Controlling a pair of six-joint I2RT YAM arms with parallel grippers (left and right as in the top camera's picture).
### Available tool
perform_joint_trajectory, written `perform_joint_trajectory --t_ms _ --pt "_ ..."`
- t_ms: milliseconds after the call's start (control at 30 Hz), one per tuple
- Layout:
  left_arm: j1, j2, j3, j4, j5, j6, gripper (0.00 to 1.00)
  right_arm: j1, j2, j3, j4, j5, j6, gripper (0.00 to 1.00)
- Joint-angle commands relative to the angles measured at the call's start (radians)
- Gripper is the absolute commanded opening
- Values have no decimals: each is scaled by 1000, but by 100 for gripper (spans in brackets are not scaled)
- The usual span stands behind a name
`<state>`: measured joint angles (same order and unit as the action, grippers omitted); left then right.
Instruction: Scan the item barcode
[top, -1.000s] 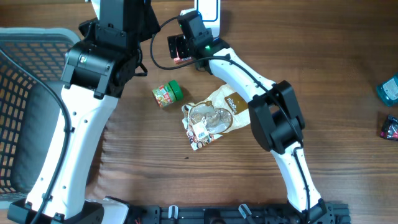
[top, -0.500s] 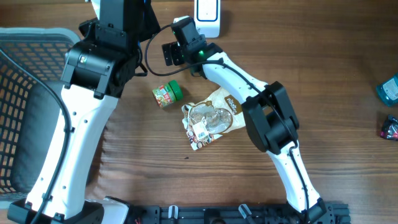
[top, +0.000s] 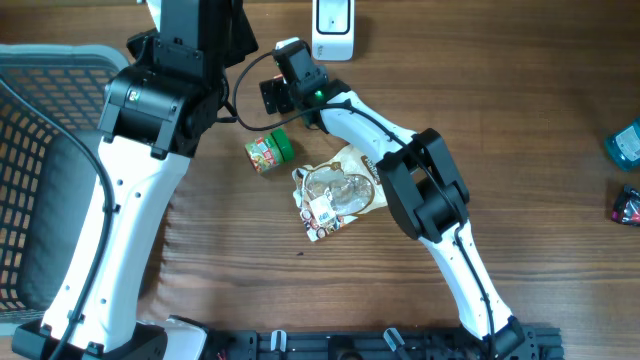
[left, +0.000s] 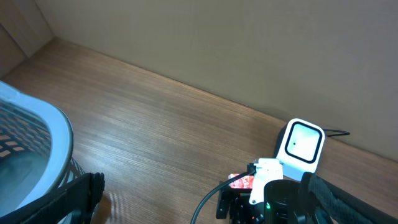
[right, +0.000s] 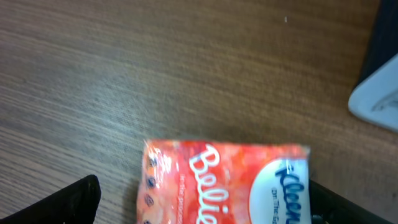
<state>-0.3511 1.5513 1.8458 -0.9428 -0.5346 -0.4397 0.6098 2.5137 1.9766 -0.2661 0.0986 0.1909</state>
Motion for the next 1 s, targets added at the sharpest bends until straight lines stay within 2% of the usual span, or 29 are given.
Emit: perform_joint_trajectory --t_ms 0,67,100,167,200,267,700,967 --pt "3 -20 7 3 -20 -10 100 2 15 13 16 18 -34 100" --pt "3 -20 7 3 -20 -10 100 2 15 13 15 18 -34 97" --pt "3 -20 7 3 -20 -10 100 2 15 13 14 18 -34 92" --pt "3 -20 7 3 -20 -10 100 2 15 13 14 33 -34 74" --pt "3 -20 7 3 -20 -10 100 2 15 13 14 39 -34 69" --pt "3 -20 7 3 -20 -10 100 2 15 13 15 40 -34 64" --pt "3 -20 7 3 -20 -10 100 -2 7 21 15 85 -35 62" --pt "3 -20 7 3 -20 -10 100 -11 -106 21 2 85 -17 61"
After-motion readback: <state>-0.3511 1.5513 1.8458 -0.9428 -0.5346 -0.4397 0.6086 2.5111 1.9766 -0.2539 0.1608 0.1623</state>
